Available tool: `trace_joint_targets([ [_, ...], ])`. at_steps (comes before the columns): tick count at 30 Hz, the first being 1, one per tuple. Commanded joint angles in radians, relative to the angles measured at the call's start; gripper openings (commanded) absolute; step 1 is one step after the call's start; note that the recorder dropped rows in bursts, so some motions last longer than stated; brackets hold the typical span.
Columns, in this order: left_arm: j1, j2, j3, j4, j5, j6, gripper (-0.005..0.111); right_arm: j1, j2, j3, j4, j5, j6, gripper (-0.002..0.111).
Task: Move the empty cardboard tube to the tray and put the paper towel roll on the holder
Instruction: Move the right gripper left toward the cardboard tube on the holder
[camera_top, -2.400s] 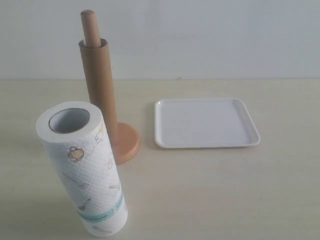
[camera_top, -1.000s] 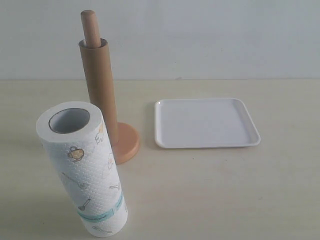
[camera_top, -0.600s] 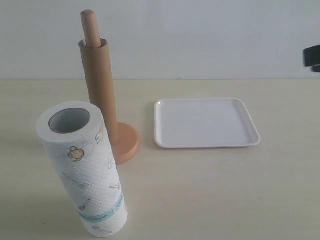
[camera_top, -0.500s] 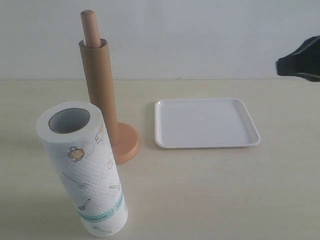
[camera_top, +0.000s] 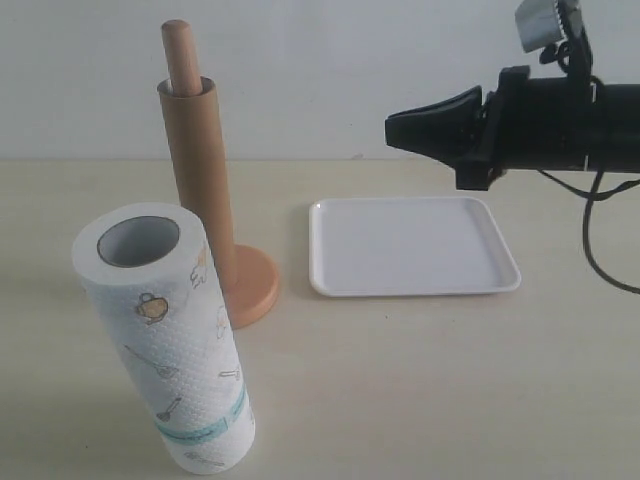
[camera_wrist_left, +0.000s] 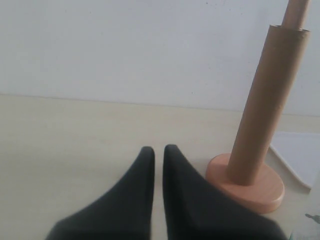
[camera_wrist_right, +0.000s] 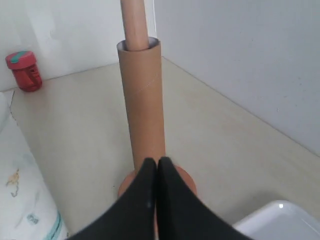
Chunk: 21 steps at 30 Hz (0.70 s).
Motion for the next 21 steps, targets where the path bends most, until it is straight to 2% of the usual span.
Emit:
trace_joint_targets([
  [1,0.003,-0.001,0.004,-0.007,-0.01,0.001,0.006,0.001,0.134,-0.085,0.03,0.081,-0.049,0.0],
  [4,0.003,-0.001,0.004,-0.007,-0.01,0.001,0.006,0.003,0.196,-0.144,0.03,0.117,-0.049,0.003],
  [6,0.003,-0.001,0.004,-0.007,-0.01,0.001,0.006,0.02,0.227,-0.181,0.03,0.105,-0.049,0.01],
  [10,0.003,-0.001,0.004,-0.007,-0.01,0.001,0.006,0.08,0.264,-0.243,0.03,0.033,-0.049,0.036],
  [11,0.003,-0.001,0.004,-0.007,-0.01,0.001,0.006,0.105,0.268,-0.264,0.03,0.0,-0.049,0.046],
  [14,0.003,-0.001,0.004,-0.007,-0.01,0.001,0.006,0.163,0.272,-0.307,0.03,-0.12,-0.049,0.064],
  [17,0.003,-0.001,0.004,-0.007,-0.01,0.001,0.006,0.219,0.272,-0.339,0.03,-0.239,-0.041,0.068],
  [21,0.003,-0.001,0.004,-0.007,-0.01,0.001,0.006,0.259,0.288,-0.393,0.03,-0.279,0.005,0.068],
])
